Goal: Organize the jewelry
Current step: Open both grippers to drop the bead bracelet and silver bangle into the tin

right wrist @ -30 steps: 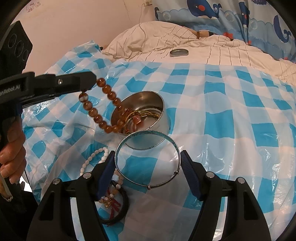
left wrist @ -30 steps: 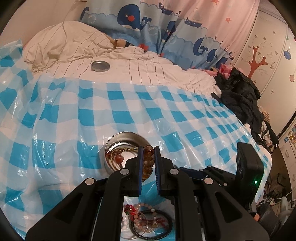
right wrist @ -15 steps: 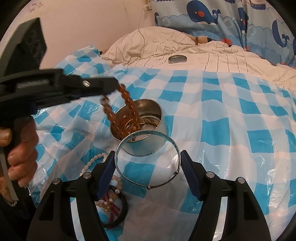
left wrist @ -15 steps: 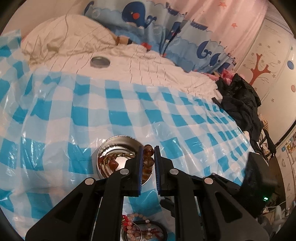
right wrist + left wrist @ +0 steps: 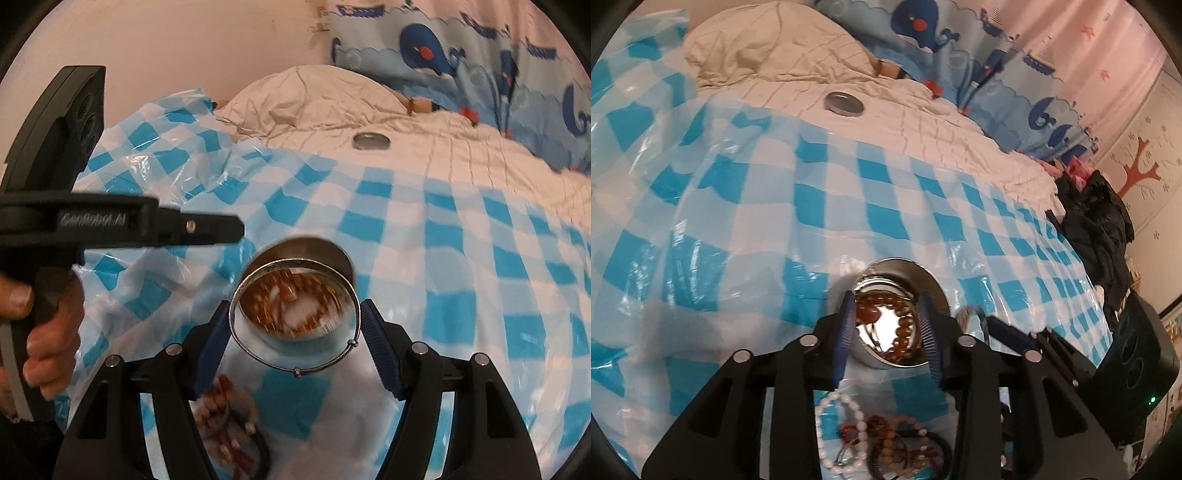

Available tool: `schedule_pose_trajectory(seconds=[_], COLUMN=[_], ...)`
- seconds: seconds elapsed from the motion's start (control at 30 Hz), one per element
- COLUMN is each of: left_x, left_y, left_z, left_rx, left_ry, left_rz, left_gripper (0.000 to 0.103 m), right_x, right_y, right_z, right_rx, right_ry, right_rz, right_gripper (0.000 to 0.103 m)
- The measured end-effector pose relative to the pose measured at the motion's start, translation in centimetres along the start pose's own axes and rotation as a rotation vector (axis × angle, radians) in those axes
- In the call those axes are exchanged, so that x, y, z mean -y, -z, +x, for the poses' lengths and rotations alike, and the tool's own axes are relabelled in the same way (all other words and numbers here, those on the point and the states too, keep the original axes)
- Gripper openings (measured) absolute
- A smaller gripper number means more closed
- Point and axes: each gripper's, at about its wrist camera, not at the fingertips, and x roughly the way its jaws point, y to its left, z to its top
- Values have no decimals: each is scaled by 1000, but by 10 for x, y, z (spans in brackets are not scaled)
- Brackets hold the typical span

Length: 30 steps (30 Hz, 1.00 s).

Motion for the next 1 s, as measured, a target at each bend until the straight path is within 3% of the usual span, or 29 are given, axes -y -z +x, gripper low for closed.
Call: schedule_pose_trajectory(seconds=[0.13, 0.2, 0.37, 0.47, 0.63, 0.77, 1.0], left_x=[-11, -13, -10, -10, -18, -20, -14], left_y=[-1, 0, 1, 3, 11, 19, 30], left_z=[-9, -13, -17, -19, -18, -12, 3], left_rx=[12, 19, 21, 21, 1, -28, -75], left_ry=[-16, -27, -44, -60, -105, -153, -243], left_rz=[-18, -16, 2, 14, 17, 47, 145], left_gripper=[41, 46, 52, 56, 62, 67, 72], right_x=[-11, -12, -6, 0, 23, 38, 35], right_y=[-17, -22, -10, 10, 54, 58, 60], right_z=[27, 39, 16, -4, -17, -12, -12], right_rx=[-16, -27, -25, -30, -105, -121, -115], right_ry=[25, 78, 109, 104, 83, 30, 32], right_rz=[-40, -51, -40, -14, 127, 245, 230], right_gripper=[68, 68, 70, 78, 78, 83, 87])
